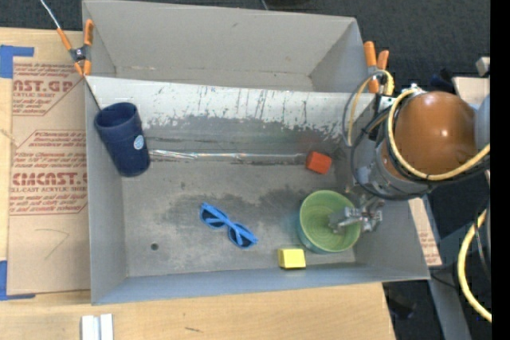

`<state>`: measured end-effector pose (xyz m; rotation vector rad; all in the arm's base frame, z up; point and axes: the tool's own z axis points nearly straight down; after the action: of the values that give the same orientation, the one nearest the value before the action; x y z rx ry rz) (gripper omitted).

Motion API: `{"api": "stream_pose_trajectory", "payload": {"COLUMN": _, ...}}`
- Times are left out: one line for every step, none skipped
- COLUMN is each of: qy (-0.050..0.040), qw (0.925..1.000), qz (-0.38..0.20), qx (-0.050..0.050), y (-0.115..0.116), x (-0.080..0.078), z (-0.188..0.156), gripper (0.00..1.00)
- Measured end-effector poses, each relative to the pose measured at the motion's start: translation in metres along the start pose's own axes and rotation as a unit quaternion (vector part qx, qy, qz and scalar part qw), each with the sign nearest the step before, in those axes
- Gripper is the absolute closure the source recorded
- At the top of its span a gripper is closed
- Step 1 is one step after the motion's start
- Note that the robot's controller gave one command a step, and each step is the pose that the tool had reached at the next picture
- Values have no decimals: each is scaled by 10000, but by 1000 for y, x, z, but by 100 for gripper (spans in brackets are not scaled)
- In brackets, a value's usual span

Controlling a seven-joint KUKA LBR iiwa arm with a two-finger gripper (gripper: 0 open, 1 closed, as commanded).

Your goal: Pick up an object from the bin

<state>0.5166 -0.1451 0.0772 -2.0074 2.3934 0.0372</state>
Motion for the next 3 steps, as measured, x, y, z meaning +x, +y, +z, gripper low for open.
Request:
{"api": "stream_pose_trajectory", "payload": {"qy": -49, "qw": 9484, "qz": -3170, "qx": 24, "y": 9, "x": -16, "z": 5, "gripper": 100}}
{"api": "stream_pose_trajectory", "payload": {"qy": -142, "qw": 9678, "qz": -2513, "qx": 31, "y": -27, "x": -13, "z": 4, "gripper": 100}}
{"api": "stream_pose_trajectory", "payload": {"qy": -184, "qw": 9813, "qz": -1916, "qx": 35, "y": -73, "x": -18, "z": 4, "gripper": 100}}
